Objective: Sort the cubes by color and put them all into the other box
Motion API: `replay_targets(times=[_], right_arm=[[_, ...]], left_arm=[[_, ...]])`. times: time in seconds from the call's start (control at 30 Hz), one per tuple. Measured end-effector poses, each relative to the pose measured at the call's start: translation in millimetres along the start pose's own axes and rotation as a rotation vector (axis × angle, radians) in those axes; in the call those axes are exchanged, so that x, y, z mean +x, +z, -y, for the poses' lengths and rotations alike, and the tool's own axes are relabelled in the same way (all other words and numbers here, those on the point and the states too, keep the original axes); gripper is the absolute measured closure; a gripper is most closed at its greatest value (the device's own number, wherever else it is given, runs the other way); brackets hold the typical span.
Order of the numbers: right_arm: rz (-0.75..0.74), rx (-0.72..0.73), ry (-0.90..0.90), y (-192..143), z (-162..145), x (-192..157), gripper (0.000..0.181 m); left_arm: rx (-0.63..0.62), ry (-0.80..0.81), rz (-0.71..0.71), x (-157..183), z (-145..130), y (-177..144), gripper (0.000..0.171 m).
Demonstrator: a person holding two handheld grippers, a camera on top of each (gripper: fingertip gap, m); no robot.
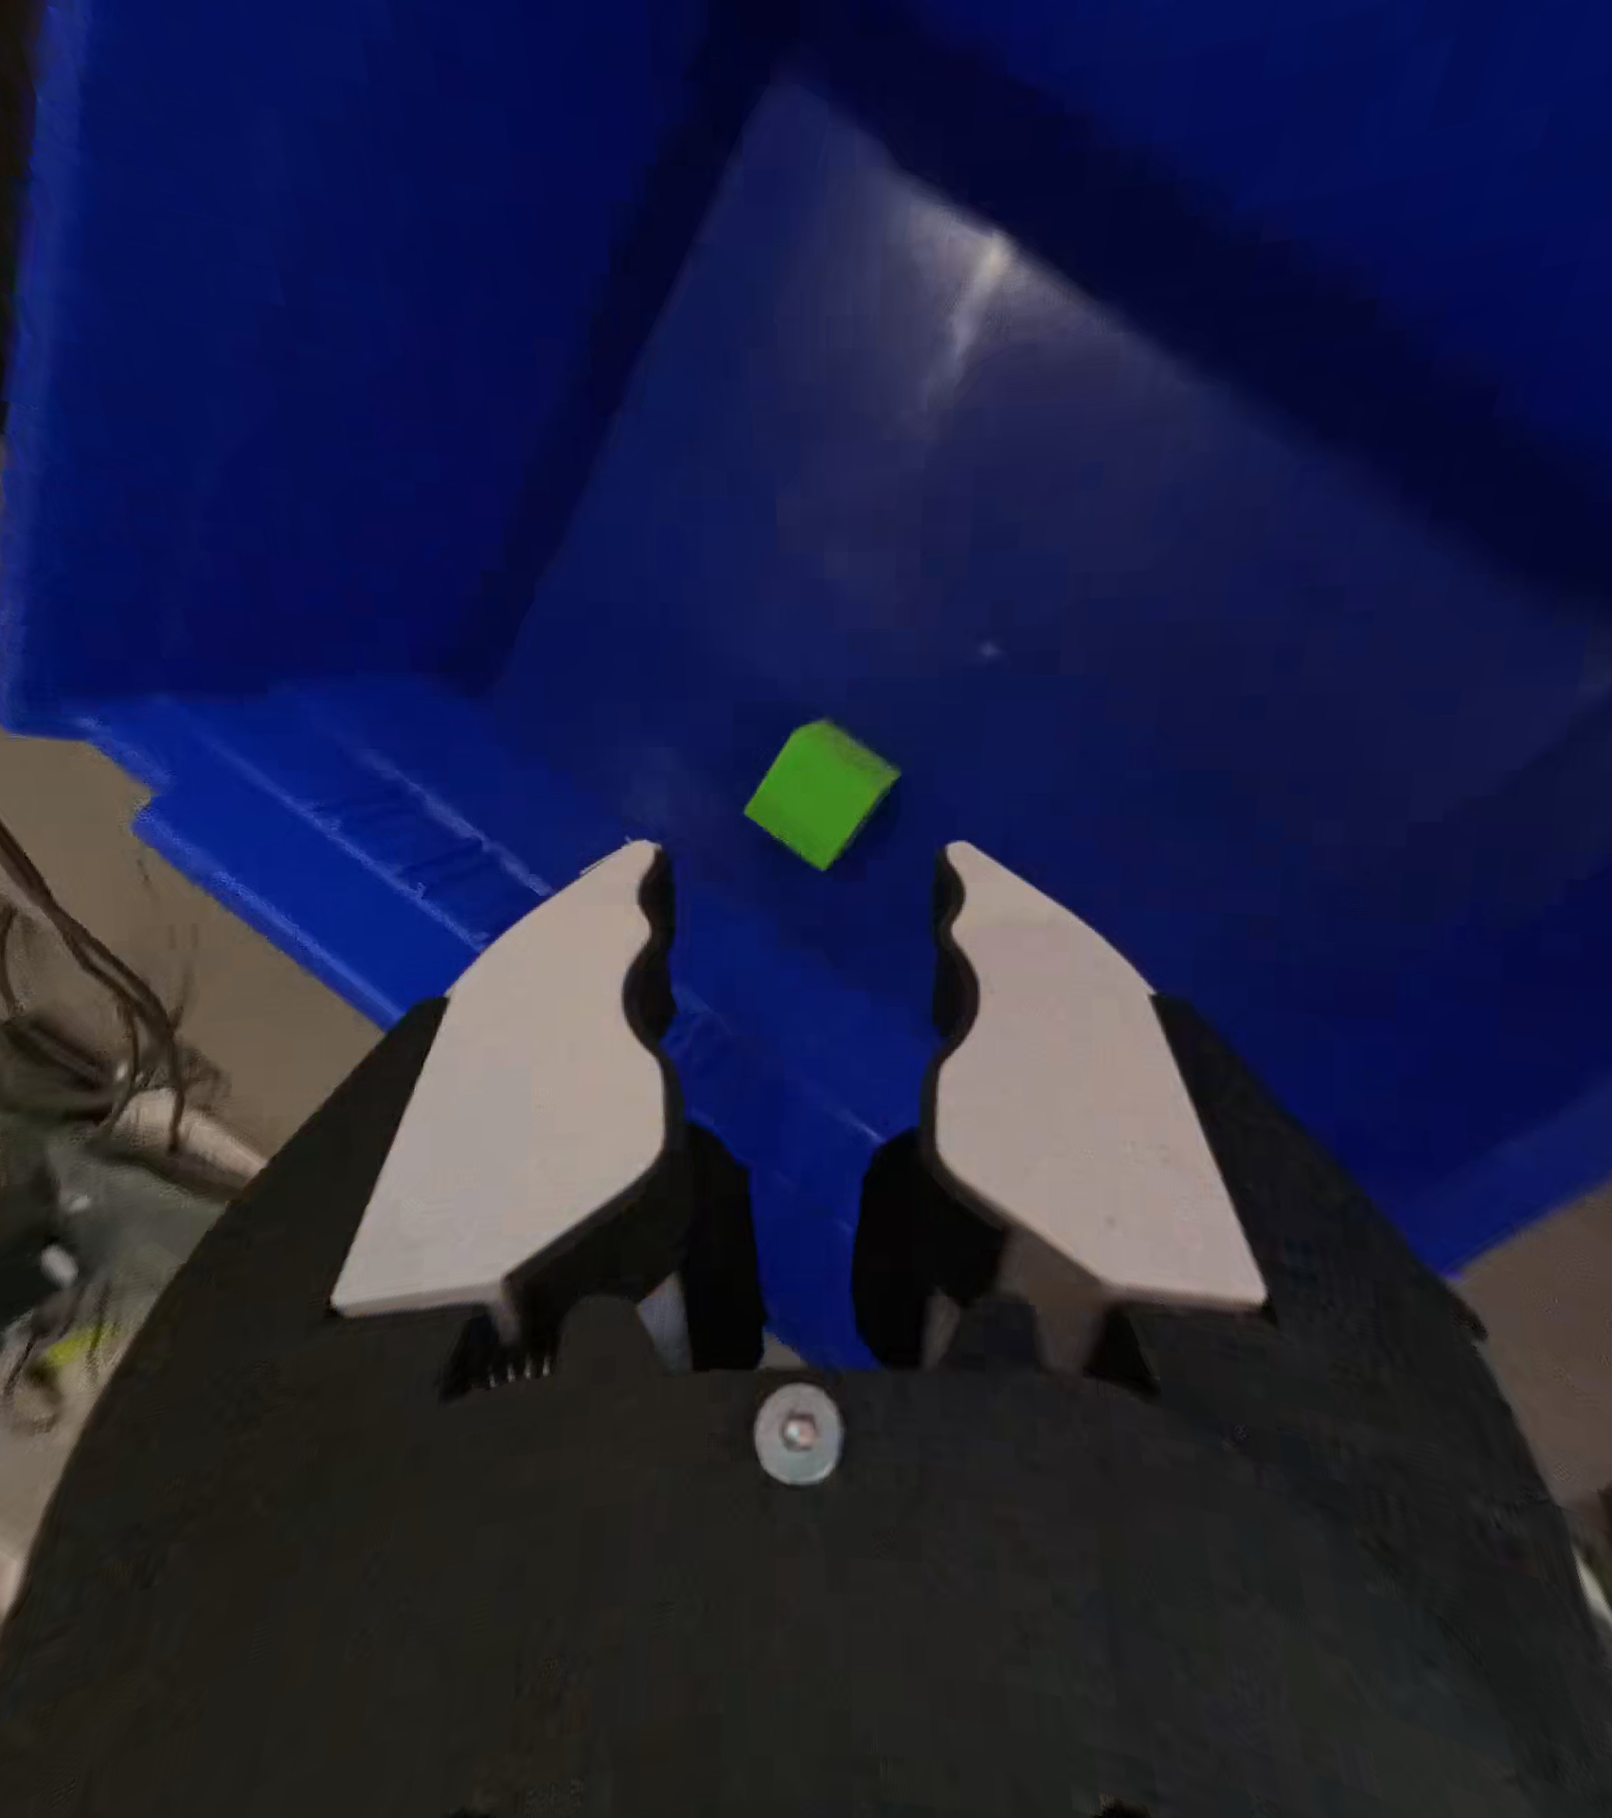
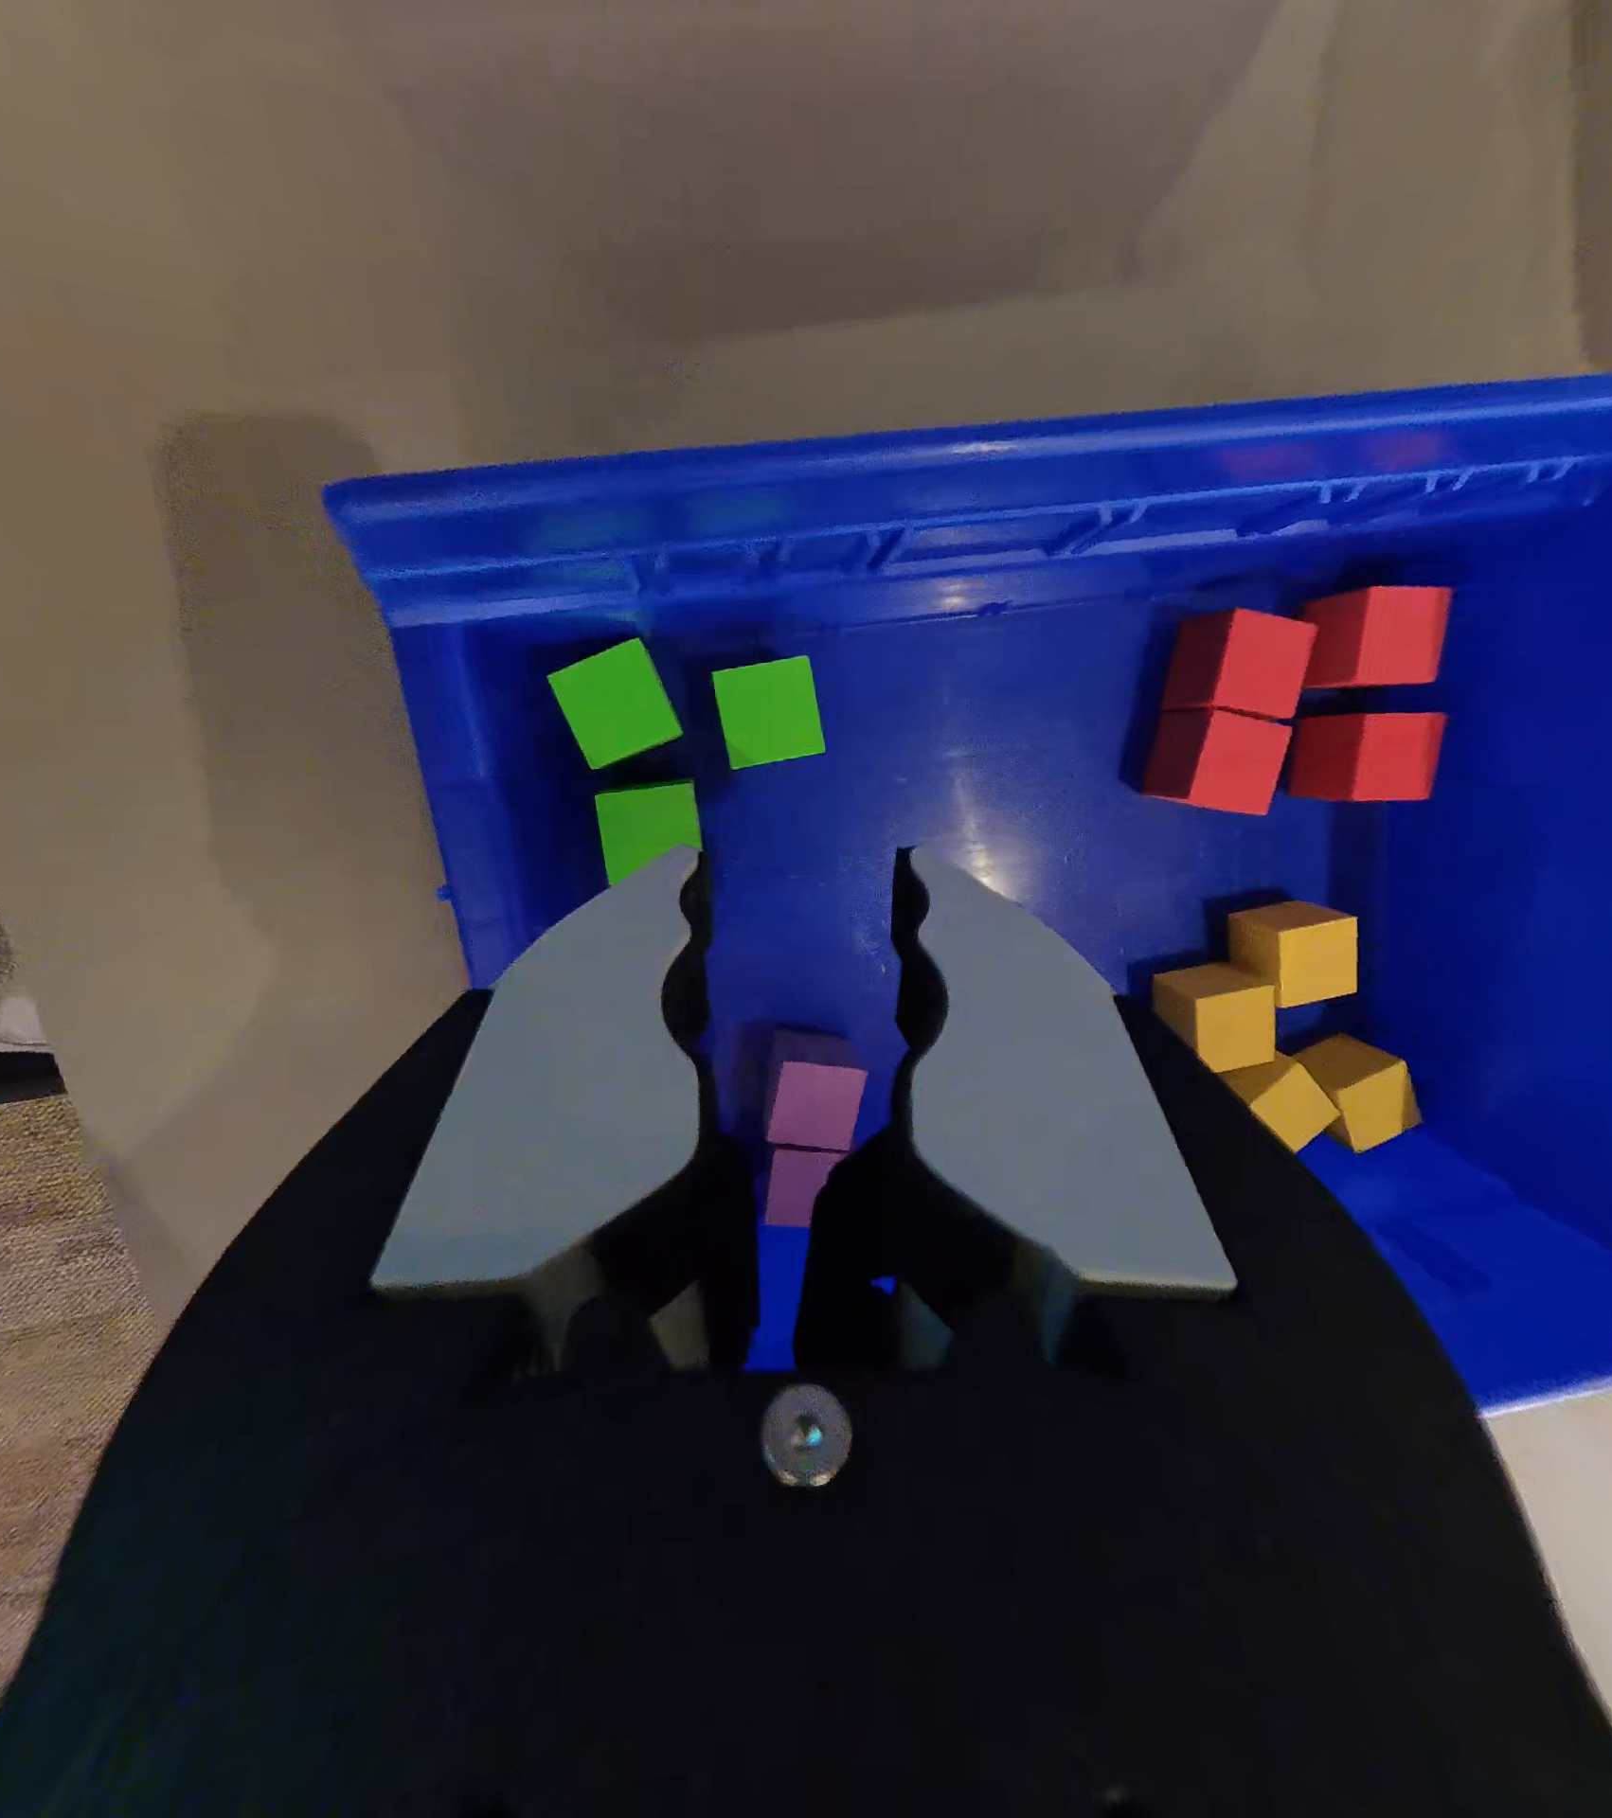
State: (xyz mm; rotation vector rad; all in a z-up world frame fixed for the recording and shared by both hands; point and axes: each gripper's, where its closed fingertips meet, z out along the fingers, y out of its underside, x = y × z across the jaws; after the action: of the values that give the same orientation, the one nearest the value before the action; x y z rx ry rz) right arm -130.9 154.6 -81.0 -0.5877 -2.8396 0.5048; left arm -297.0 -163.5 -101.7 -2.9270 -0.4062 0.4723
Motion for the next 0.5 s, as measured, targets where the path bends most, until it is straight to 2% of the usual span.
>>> replay_targets(times=[0.1, 0.3, 0.43, 0.5], right_arm=[[-0.014, 0.031, -0.023, -3, 2, -9, 0.147], [-0.022, 0.050, -0.031, -7, -7, -16, 0.148], [-0.024, 0.055, -0.018, -6, -12, -15, 0.148], [-0.023, 0.055, -0.014, -5, -14, -16, 0.148]], left_arm=[[-0.159, 0.105, 0.015, -3, -7, 21, 0.120], [-0.243, 0.447, -0.011, 1, -16, 42, 0.123], [-0.263, 0.474, -0.053, 1, -17, 50, 0.129], [-0.295, 0.473, -0.066, 0, -19, 51, 0.141]])
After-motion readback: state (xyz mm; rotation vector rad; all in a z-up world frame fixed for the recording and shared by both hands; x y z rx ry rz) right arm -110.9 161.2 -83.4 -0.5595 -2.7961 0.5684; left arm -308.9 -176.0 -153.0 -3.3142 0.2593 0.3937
